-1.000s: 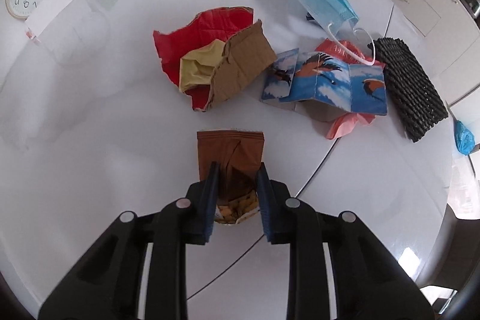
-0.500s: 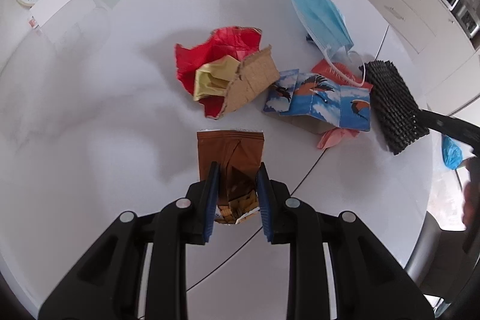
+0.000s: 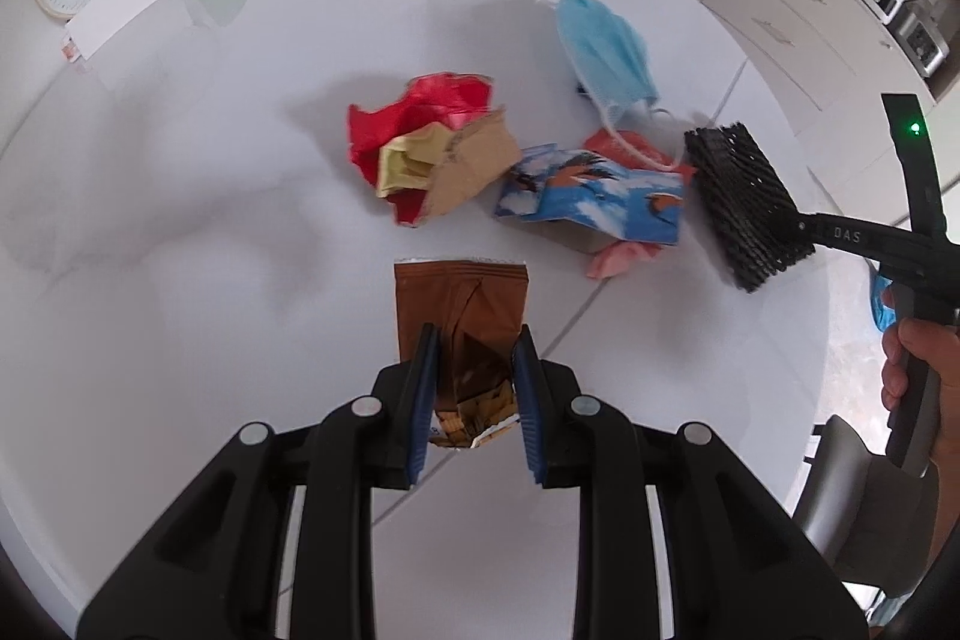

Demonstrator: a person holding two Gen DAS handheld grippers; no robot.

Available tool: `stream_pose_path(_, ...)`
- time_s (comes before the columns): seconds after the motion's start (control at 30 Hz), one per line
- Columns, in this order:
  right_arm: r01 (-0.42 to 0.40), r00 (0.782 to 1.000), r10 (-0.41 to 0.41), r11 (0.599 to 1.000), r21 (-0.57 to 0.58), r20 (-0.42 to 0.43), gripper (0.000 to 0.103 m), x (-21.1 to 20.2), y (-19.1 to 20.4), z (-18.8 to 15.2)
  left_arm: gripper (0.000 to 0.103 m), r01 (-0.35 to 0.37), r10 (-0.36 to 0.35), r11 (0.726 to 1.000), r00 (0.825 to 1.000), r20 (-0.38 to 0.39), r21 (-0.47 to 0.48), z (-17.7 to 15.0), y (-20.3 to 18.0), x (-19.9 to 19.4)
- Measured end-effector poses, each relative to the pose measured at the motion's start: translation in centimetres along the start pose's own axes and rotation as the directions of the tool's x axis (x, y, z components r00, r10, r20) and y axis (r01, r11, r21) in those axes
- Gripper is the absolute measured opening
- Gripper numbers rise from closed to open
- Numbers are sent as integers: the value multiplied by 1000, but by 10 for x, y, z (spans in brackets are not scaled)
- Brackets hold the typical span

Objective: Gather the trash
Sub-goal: 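Grasp the brown snack wrapper with the left tool while the right grasps the black mesh pad, then carry to the bin and drop the wrapper with the left tool while the right drops the mesh pad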

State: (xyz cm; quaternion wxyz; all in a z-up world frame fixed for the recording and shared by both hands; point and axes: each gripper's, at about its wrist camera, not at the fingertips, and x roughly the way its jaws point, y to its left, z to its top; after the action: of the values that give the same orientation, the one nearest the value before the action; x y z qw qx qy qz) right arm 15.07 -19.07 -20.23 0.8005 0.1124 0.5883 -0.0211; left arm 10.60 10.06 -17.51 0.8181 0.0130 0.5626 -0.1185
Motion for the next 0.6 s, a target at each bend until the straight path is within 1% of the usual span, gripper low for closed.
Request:
stream_pose_path(0.07,-27,1000,27,1000,12,12,15,-8,-3,-3,25,11,-11,1000,1000,6,18,-1,-8,-4)
stream_pose_path(0.2,-40,998,39,999,23,56,15,-29,-9,-12,25,27,-28,998,999,15,65,-4,-27,-13)
stream_pose_path(0.3,-47,995,43,998,36,93,15,-54,-16,-28,25,54,-57,991,998,19,121,-9,-50,-23)
stream_pose_path(0.37,-44,992,37,998,53,125,15,-76,-26,-45,25,74,-79,984,997,19,164,-14,-68,-31)
stream_pose_path(0.4,-41,991,32,997,59,133,15,-84,-31,-51,25,85,-89,978,996,16,189,-16,-80,-34)
stream_pose_path(0.5,-18,988,2,995,98,157,15,-110,-53,-85,25,135,-139,953,990,-4,269,-28,-120,-43)
stream_pose_path(0.57,1,987,-24,990,140,160,15,-125,-75,-113,25,168,-171,933,985,-18,319,-38,-147,-47)
stream_pose_path(0.6,15,987,-40,987,158,158,15,-130,-84,-124,25,188,-190,917,981,-30,353,-45,-164,-49)
